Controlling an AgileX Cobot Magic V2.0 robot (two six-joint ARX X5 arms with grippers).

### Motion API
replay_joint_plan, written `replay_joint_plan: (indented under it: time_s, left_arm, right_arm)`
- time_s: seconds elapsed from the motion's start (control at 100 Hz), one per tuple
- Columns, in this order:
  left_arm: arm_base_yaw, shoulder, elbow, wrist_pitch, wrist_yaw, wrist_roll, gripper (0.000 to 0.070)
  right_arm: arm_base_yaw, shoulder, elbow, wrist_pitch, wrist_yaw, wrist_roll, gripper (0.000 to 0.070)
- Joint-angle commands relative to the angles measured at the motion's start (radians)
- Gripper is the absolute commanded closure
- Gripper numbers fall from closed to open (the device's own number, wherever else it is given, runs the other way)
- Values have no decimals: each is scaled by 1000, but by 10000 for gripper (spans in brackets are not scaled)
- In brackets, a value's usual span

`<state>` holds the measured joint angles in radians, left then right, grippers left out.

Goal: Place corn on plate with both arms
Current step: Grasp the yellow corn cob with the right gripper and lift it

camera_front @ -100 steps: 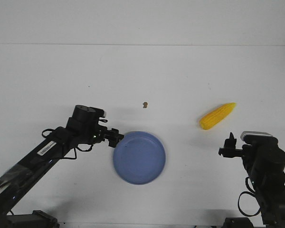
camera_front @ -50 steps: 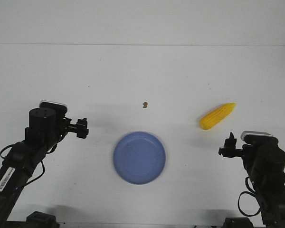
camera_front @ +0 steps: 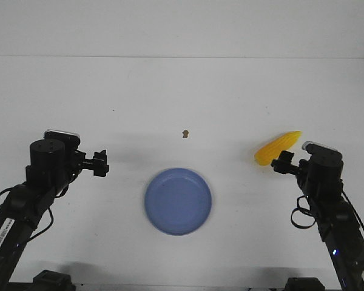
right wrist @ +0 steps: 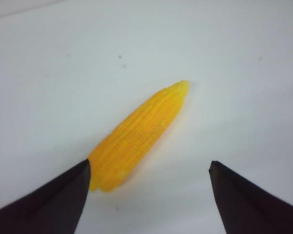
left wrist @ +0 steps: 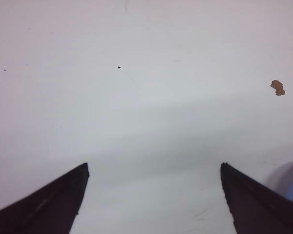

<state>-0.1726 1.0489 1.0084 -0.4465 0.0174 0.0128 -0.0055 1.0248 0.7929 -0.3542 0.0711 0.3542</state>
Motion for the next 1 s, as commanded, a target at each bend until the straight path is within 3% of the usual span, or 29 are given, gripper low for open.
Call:
replay_joint_plan:
  time_s: [0.0, 0.09, 0.25, 0.85, 0.99]
  left_arm:
    - [-1, 10, 16, 5, -3, 5, 151]
    - [-1, 10, 16, 5, -3, 5, 151]
    - [-1, 10, 16, 6, -3, 5, 151]
    - [-1, 10, 16, 7, -2, 2, 151]
    - [-1, 10, 16, 7, -2, 2, 151]
  right_arm:
    - [-11, 71, 29, 27, -4, 71, 185]
    - [-41, 168, 43, 58, -14, 113, 185]
    - [-95, 308, 63, 164, -153, 171, 185]
    - [-105, 570, 132, 233, -267, 180, 192]
    - [-101, 574, 132, 253, -282, 172, 326]
